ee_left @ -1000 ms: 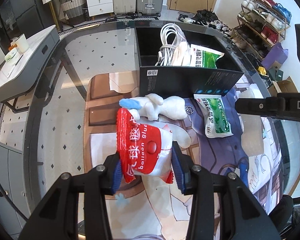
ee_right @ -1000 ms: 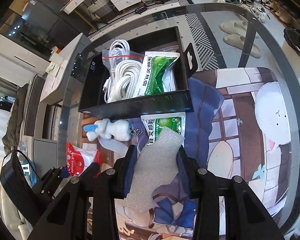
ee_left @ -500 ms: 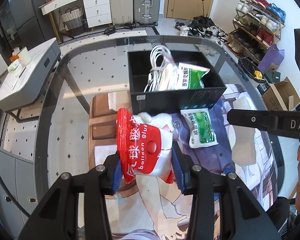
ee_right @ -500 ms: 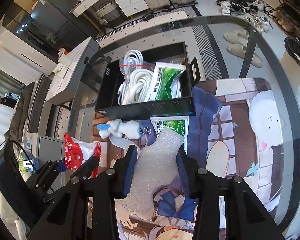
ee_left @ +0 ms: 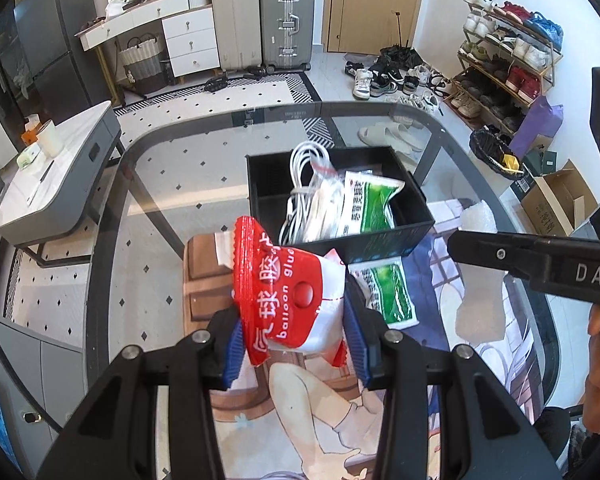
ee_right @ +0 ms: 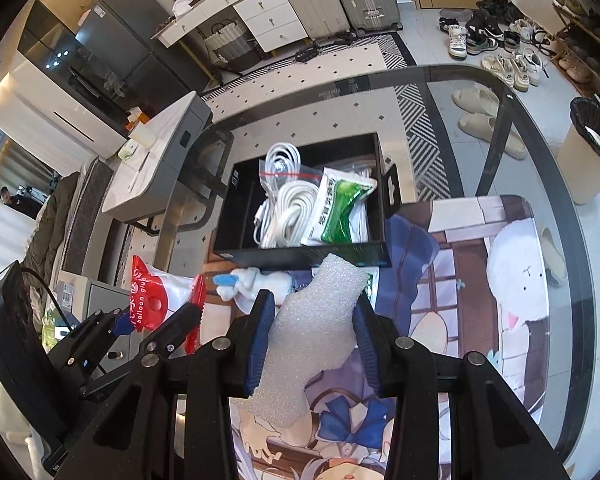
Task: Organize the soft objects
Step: 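Lift the red balloon bag and foam sheet and carry both over the black box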
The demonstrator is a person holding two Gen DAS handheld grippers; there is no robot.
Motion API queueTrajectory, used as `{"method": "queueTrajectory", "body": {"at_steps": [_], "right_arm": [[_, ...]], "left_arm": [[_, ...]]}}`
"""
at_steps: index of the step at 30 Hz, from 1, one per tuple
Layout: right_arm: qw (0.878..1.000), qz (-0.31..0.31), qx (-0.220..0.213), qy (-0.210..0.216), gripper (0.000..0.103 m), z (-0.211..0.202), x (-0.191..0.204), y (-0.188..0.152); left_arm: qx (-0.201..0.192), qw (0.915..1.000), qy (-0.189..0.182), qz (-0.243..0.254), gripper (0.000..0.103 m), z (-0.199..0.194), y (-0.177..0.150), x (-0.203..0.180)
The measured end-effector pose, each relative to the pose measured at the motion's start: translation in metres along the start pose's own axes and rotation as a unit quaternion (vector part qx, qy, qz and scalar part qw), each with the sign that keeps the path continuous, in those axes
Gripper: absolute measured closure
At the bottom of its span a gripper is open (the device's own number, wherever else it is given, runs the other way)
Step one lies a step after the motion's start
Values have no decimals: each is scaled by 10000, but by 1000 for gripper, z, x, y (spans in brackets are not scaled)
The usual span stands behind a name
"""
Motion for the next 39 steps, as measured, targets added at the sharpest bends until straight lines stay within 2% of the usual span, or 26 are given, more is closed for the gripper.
{"method": "queueTrajectory", "body": {"at_steps": [22, 39], "right_arm": [[9999, 25, -115, 101, 64, 22, -13, 51], [9999, 93, 16, 105, 64, 73, -33, 83]], "left_arm": [[-126, 9998, -132, -44, 61, 26, 45, -2], [-9, 9997, -197, -112, 61, 71, 67, -7]]}}
Point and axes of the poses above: each gripper's, at about its wrist camera, not at the fingertips, and z roughly the way its jaws point, x to its left, y to its top, the point moved 5 cm from there along z, roughly the way its jaws point, and after that the axes turned 14 degrees about -z, right-handed, at the moved point
